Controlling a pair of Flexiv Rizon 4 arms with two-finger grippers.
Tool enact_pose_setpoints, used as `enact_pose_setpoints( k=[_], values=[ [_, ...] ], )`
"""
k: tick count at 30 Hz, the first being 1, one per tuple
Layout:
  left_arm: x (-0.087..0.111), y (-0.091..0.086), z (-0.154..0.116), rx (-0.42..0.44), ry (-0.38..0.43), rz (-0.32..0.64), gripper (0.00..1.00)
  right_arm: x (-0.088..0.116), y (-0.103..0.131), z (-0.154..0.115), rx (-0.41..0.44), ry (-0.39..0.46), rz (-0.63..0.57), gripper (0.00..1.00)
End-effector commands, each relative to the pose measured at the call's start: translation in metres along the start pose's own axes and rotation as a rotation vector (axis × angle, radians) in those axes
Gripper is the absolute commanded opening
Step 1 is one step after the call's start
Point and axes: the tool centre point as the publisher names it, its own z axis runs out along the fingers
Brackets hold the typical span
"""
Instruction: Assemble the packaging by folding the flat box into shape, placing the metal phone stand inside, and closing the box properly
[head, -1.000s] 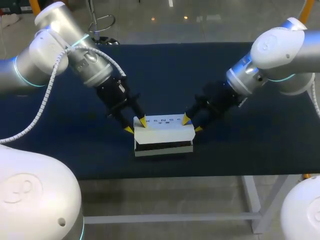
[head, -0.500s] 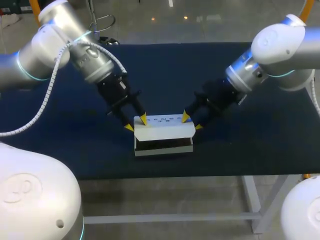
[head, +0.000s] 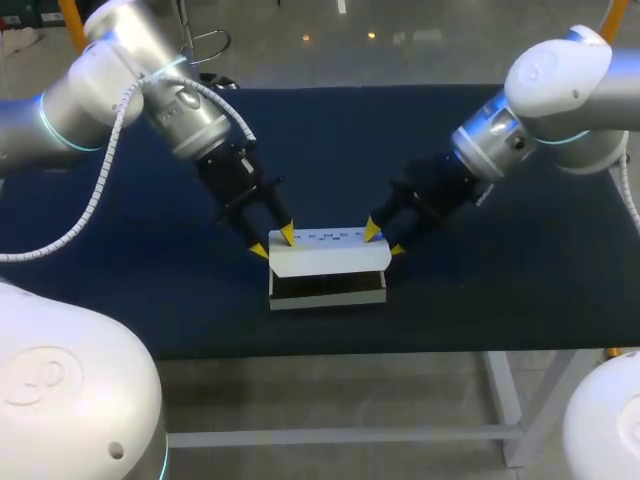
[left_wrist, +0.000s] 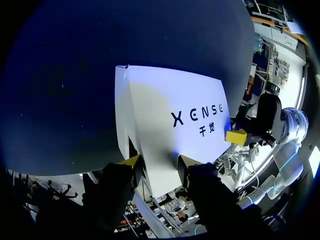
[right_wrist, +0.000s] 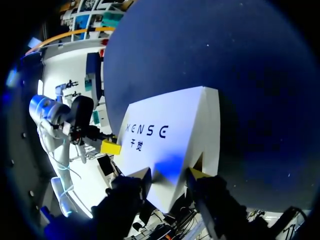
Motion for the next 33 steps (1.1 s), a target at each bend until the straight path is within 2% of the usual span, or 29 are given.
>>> enact_pose_setpoints(
  k=[1,13,33],
  values=[
    [0.0082,-0.0008,0.0013,-0.007,-0.009,-0.002,0.49,0.0056,0.0026,0.0032,0.013,0.005,-0.001,0.50],
    [0.0105,0.0049,-0.0006,-0.030,-0.018,-0.010,0.48,0.0075,0.0004,0.0021,0.018,0.003,0.004,0.51],
    [0.0114,0.0011,-0.0041,-0.106,-0.005,-0.023,0.48,0.0121,0.0012,-0.0001,0.053,0.021,0.018,0.50]
  ],
)
